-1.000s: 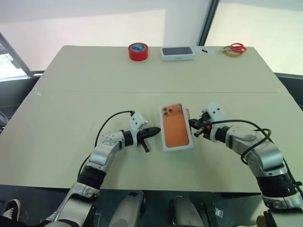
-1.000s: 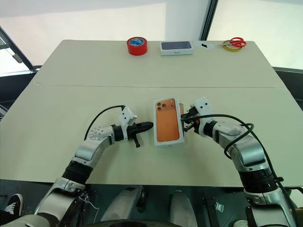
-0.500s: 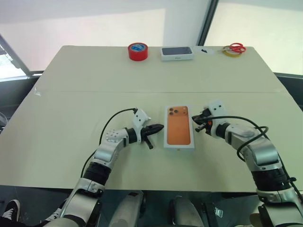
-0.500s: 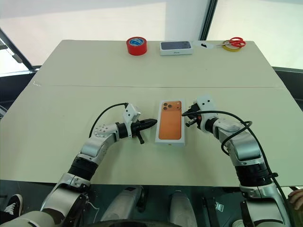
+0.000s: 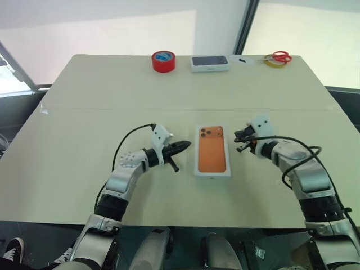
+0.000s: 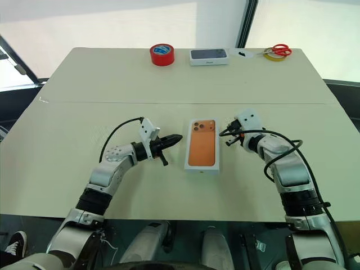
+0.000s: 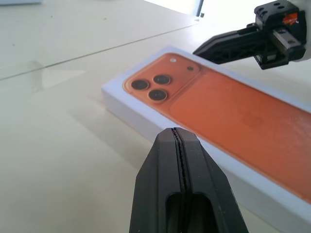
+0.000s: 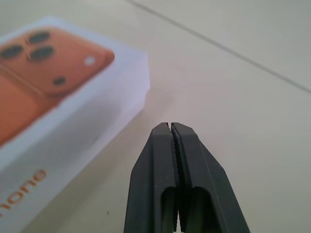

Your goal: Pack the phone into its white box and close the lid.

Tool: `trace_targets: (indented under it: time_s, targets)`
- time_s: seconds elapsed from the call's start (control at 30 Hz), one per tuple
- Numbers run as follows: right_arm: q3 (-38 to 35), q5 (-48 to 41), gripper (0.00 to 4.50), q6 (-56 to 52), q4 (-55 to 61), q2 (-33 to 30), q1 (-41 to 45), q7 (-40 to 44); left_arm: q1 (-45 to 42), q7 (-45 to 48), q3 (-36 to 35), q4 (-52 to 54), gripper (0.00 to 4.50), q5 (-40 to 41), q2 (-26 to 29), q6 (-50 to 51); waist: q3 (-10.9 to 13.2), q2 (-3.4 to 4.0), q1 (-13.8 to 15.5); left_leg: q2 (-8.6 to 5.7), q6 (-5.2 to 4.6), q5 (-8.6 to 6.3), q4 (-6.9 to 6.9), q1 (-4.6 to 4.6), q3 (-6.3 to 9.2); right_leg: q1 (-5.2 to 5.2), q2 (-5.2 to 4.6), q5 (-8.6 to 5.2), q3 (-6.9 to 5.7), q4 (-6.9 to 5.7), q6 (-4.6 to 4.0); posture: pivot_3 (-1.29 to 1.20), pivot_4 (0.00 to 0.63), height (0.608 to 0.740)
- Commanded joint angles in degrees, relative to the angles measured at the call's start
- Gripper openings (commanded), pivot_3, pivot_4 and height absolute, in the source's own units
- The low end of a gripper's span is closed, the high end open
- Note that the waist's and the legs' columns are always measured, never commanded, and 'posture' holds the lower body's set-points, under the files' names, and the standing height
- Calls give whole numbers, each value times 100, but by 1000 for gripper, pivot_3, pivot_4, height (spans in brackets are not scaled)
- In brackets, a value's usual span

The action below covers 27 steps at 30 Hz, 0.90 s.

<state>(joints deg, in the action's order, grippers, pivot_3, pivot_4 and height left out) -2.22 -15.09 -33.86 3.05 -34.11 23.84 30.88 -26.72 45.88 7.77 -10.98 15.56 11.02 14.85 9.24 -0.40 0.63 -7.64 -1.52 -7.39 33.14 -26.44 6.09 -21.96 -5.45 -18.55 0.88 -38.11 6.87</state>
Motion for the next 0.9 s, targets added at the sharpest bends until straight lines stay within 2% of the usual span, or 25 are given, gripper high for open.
trace_targets:
  time_s: [0.03,0.13,0.4,0.57,0.77,0.9]
  targets:
    - [-242,-405,84,118,656,-17,173,369,-162,-5,6,192,0,61,-62,-3,0,0,-4,0,0,0,0,0,0,1,0,0,0,0,0,0,150,740]
    - [62,-433,84,16,993,-7,-15,593,-144,56,50,169,0,65,-78,-9,0,-1,-13,1,0,0,-1,2,1,2,1,0,-1,0,0,0,150,740]
    - [1185,875,84,345,666,-404,-662,515,-133,43,144,182,0,35,-166,62,-3,-2,8,-1,0,0,4,6,2,8,-1,0,-2,0,0,0,150,740]
    - [1225,1110,84,607,537,-552,-789,626,-42,9,224,281,0,25,-207,107,-7,-7,12,-1,0,-1,6,12,4,21,-1,0,-5,4,0,0,150,740]
    - [1316,1121,84,661,773,-412,-843,703,-79,3,215,237,0,76,-263,89,-8,-9,8,-1,0,-2,7,18,9,30,-1,-1,-10,7,0,0,150,740]
    - [699,640,84,565,822,-190,-601,674,-364,44,226,193,0,180,-468,200,-7,-10,7,-1,0,-2,8,18,10,31,-1,-1,-12,8,0,0,150,740]
